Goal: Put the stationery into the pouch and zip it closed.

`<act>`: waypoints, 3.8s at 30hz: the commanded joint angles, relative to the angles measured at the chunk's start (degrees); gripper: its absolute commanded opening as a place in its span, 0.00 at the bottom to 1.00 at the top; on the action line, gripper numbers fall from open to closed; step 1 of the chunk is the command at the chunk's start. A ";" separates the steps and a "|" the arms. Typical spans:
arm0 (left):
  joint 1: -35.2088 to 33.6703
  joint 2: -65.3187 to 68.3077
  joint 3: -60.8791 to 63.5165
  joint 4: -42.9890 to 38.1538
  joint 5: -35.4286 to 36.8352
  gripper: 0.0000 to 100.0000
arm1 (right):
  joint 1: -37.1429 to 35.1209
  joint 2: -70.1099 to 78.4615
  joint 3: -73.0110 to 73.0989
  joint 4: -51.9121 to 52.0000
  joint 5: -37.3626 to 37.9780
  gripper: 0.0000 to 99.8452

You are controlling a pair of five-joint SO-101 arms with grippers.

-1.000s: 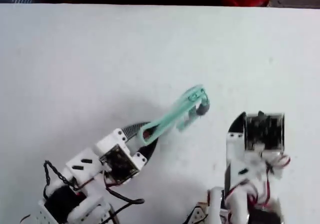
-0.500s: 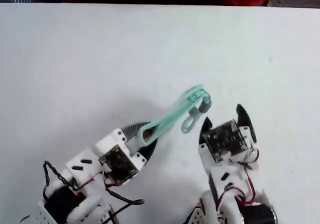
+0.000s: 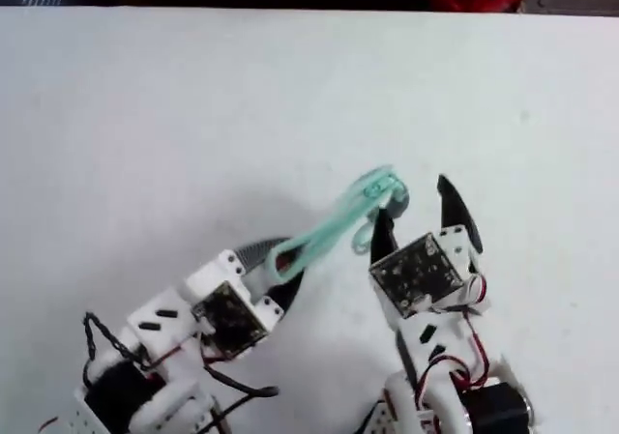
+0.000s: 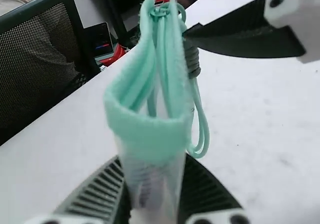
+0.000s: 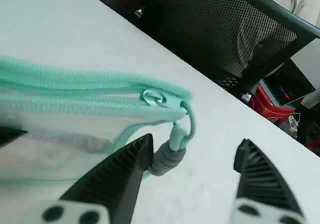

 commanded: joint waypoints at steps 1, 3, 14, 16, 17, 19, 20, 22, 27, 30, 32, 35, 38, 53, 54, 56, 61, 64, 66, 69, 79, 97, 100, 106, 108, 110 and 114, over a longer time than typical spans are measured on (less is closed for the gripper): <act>0.84 0.57 -0.26 0.26 -0.79 0.02 | -0.31 3.91 -0.18 -3.03 0.79 0.26; 0.84 0.57 -0.26 0.35 -0.79 0.02 | -0.04 8.04 -0.26 -5.49 0.62 0.26; 0.84 0.57 -0.26 0.35 -0.79 0.02 | 2.51 15.43 -1.49 -11.65 2.37 0.17; 0.84 0.57 -0.26 0.35 -0.79 0.02 | 2.42 16.31 -0.44 -12.88 4.92 0.12; 0.84 0.57 -0.26 0.35 -0.79 0.02 | 2.51 16.40 -0.26 -13.41 5.45 0.10; 0.84 0.57 -0.26 0.35 -0.79 0.02 | 2.95 16.31 -0.53 -14.29 5.45 0.03; 0.84 0.57 -0.26 0.35 -0.79 0.02 | 3.21 15.69 -0.79 -14.64 5.45 0.01; 0.84 0.57 -0.26 0.35 -0.79 0.02 | 4.79 13.58 -1.41 -14.81 5.19 0.03; 0.84 0.57 -0.26 0.44 -0.79 0.02 | 10.77 7.25 -1.05 -14.29 -0.70 0.08; 0.84 0.57 -0.26 0.44 -0.79 0.02 | 11.47 5.76 1.32 -11.82 -2.55 0.21; 0.84 0.57 -0.26 0.44 -0.79 0.02 | 10.07 5.67 3.96 -12.09 -2.55 0.28; 0.84 0.57 -0.26 0.44 -0.79 0.02 | 8.92 5.41 6.86 -14.37 -2.64 0.28; 0.84 0.57 -0.26 0.44 -0.79 0.02 | 8.66 5.32 7.91 -16.84 -2.73 0.25; 0.66 0.48 -0.26 0.00 3.52 0.08 | 8.57 5.23 -8.44 -14.81 -7.74 0.02; 0.40 0.48 -0.26 0.35 5.98 0.12 | 7.69 5.32 -10.46 -13.14 -8.09 0.02; -0.13 0.48 -0.26 0.62 11.52 0.19 | 4.79 5.67 -13.45 -9.27 -7.82 0.02; -2.42 0.48 -0.62 0.79 14.07 0.20 | -3.30 5.67 -14.86 -2.86 -7.82 0.02; -1.98 0.48 -0.62 0.79 13.63 0.20 | -7.34 5.76 -14.86 -1.01 -7.82 0.02; -1.98 0.48 -0.62 0.79 13.63 0.20 | -9.36 5.85 -14.86 -0.31 -7.82 0.02; -1.80 0.48 -0.62 0.79 13.54 0.17 | -10.95 6.02 -14.59 -0.04 -7.82 0.02; 3.30 0.48 -0.26 -0.35 8.62 0.02 | -20.53 18.77 -16.62 1.19 -9.23 0.02; 3.21 0.48 -0.26 -0.35 8.44 0.02 | -41.89 28.00 -30.24 17.19 -9.14 0.02; 3.21 0.48 -0.26 -0.26 8.44 0.02 | -45.85 28.79 -33.93 21.93 -7.56 0.02; 3.21 0.48 -0.26 -0.35 8.44 0.02 | -49.36 32.13 -42.81 28.62 -7.38 0.02; 3.21 0.48 -0.26 -0.35 8.44 0.02 | -49.36 33.63 -43.78 28.70 -6.07 0.02; 3.21 0.48 -0.26 -0.26 8.44 0.02 | -49.19 34.24 -43.78 28.53 -4.57 0.02; 3.21 0.48 -0.26 -0.18 8.44 0.02 | -47.69 33.71 -44.04 29.85 -4.22 0.08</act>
